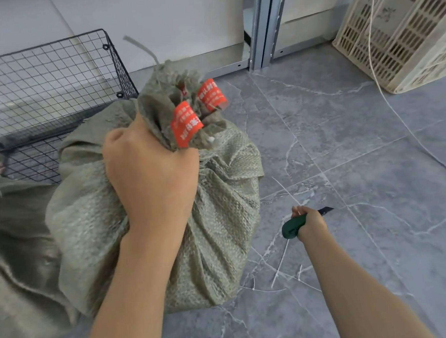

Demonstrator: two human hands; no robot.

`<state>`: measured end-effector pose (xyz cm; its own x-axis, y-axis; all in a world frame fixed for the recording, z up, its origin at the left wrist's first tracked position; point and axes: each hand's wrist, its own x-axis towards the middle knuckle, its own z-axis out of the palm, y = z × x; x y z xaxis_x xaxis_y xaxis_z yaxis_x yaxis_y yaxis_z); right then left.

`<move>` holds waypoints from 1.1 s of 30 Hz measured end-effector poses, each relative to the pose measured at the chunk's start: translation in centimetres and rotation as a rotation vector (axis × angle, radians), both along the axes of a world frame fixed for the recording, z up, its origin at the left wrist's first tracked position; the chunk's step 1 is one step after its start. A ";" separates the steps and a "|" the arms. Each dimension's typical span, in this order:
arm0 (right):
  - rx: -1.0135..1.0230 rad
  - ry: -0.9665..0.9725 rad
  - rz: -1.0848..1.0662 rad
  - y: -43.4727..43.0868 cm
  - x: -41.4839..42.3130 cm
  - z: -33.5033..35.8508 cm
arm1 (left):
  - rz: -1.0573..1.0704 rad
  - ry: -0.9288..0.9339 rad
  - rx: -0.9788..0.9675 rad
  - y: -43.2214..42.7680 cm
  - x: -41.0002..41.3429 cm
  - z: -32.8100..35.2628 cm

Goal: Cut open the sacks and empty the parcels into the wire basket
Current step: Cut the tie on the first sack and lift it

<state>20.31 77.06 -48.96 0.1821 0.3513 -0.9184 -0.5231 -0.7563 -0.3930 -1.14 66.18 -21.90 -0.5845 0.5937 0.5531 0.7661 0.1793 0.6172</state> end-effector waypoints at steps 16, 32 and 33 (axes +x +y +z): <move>0.352 0.085 0.152 -0.2 -5.1 7.8 | 0.015 -0.208 0.088 -1.2 -4.1 1.5; 0.961 0.319 0.690 -7.2 -18.3 30.1 | 0.005 -0.636 0.127 -6.6 -14.0 4.8; 0.989 0.319 0.731 -8.0 -19.1 31.2 | 0.007 -0.668 0.133 -7.0 -14.6 4.9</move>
